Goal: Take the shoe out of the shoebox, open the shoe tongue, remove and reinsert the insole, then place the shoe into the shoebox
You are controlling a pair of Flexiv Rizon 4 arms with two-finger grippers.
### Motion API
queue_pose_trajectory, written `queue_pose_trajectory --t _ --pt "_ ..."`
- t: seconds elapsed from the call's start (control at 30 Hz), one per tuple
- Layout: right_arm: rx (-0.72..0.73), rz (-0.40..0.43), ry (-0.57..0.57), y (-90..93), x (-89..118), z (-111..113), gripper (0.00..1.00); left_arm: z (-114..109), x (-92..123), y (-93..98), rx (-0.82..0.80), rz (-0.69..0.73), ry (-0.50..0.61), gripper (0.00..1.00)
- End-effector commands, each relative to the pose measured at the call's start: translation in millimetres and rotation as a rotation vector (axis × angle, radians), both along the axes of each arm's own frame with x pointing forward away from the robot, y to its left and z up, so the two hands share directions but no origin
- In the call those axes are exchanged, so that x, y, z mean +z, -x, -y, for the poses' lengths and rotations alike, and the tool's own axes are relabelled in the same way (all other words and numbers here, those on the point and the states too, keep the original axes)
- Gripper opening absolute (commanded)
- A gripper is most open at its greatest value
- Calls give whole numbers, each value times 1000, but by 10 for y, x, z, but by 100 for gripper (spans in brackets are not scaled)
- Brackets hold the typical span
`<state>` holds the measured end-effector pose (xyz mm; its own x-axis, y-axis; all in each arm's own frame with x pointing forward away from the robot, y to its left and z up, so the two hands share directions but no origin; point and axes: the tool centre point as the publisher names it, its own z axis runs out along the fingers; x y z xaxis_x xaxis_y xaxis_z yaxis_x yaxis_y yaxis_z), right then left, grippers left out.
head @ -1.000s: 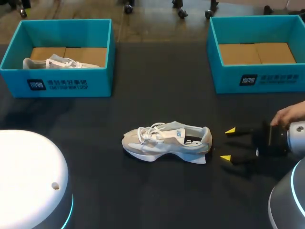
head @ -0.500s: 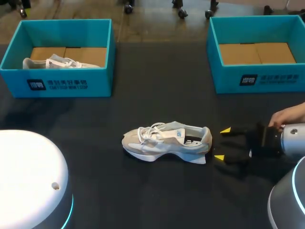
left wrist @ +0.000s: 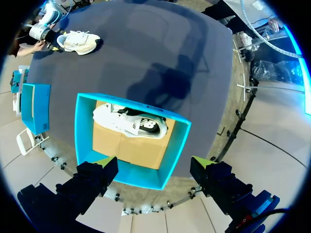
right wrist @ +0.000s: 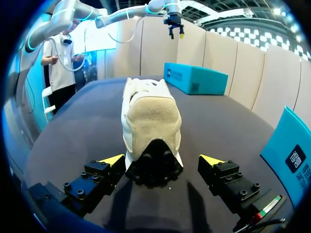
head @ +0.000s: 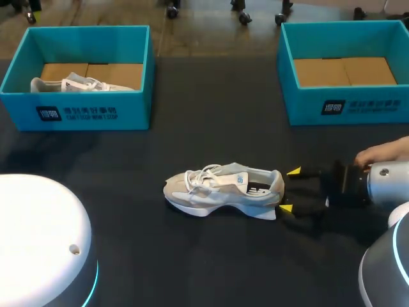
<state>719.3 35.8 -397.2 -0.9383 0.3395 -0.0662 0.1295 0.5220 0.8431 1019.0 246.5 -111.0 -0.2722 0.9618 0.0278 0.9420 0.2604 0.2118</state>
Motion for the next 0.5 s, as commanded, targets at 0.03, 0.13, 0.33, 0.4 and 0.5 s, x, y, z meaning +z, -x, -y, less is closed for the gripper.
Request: queue_pose_trajectory --t 0.03,0.13,0.33,0.4,0.5 --pt "10 -10 3 -84 -23 -93 100 -3 3 9 -1 2 -2 100" --pt "23 -7 -5 -97 -33 -145 100 -3 3 9 -1 2 -2 100" --pt "19 -7 -22 -78 -68 -253 100 -3 3 9 -1 2 -2 100" --pt "21 -6 -24 -74 -83 -290 100 -3 3 9 -1 2 -2 100" --pt "24 -7 -29 -71 -117 -312 100 -3 3 9 -1 2 -2 100"
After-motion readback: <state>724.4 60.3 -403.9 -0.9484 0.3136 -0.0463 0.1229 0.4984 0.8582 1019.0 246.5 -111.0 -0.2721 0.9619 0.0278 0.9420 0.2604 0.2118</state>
